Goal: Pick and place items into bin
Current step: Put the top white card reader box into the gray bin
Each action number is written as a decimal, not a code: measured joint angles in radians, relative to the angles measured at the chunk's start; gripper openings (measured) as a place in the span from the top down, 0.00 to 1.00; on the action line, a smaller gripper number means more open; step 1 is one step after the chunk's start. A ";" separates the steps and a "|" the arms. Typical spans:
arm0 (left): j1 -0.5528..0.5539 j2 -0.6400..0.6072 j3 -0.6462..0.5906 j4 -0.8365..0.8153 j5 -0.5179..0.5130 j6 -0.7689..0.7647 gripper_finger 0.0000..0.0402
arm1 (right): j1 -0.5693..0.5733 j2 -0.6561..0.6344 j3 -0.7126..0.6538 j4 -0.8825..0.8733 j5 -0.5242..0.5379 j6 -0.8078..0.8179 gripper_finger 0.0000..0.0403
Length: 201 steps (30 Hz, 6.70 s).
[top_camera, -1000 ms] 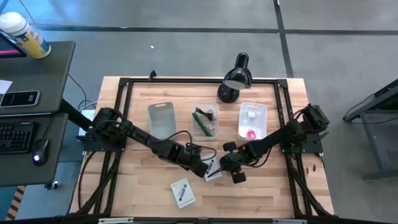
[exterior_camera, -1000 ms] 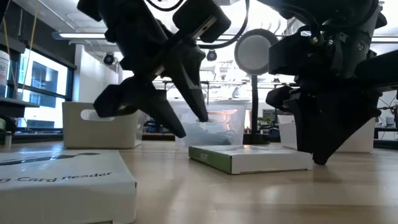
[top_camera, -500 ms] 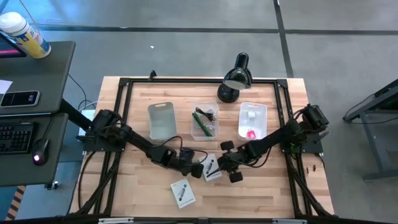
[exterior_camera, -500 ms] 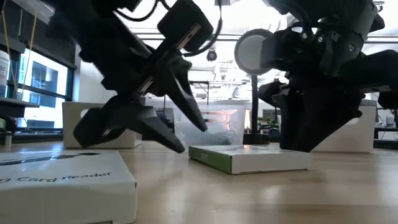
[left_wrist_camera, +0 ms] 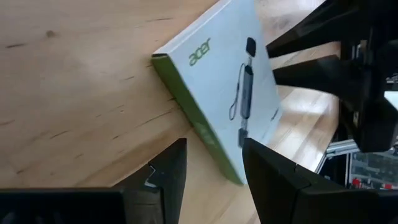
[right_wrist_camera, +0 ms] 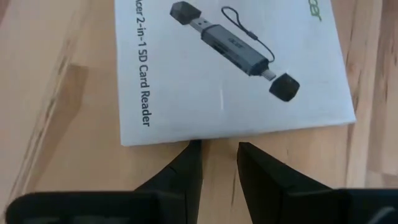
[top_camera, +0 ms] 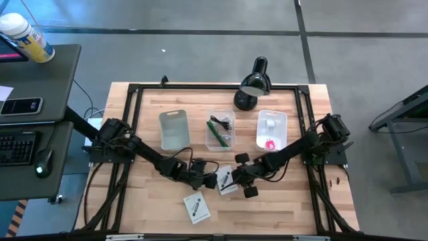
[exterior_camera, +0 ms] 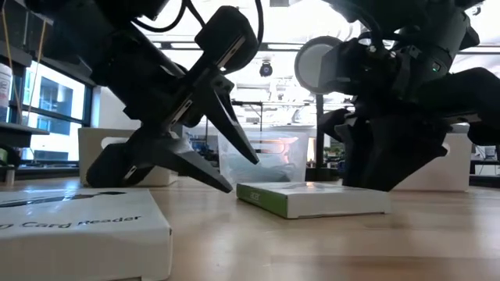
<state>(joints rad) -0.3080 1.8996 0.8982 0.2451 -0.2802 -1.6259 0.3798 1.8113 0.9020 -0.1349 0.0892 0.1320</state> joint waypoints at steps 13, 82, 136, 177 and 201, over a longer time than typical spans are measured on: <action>0.000 0.000 0.000 -0.002 0.007 -0.003 0.65 | -0.002 0.003 0.001 -0.001 -0.001 0.044 0.77; 0.000 0.000 0.000 -0.046 0.082 -0.033 0.64 | -0.072 -0.002 -0.002 0.042 -0.148 -0.010 0.77; 0.000 0.000 0.000 -0.054 0.077 -0.025 0.64 | -0.059 0.009 -0.001 0.237 -0.168 -0.008 0.77; -0.018 -0.004 0.004 -0.103 0.184 -0.036 0.64 | -0.047 0.093 0.001 0.262 -0.153 0.023 0.77; -0.021 0.000 0.000 -0.063 0.144 -0.049 0.64 | -0.052 0.081 -0.140 0.432 -0.144 0.138 0.77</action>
<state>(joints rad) -0.3290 1.8999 0.8982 0.1825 -0.1365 -1.6744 0.3276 1.8925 0.7616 0.2970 -0.0547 0.2704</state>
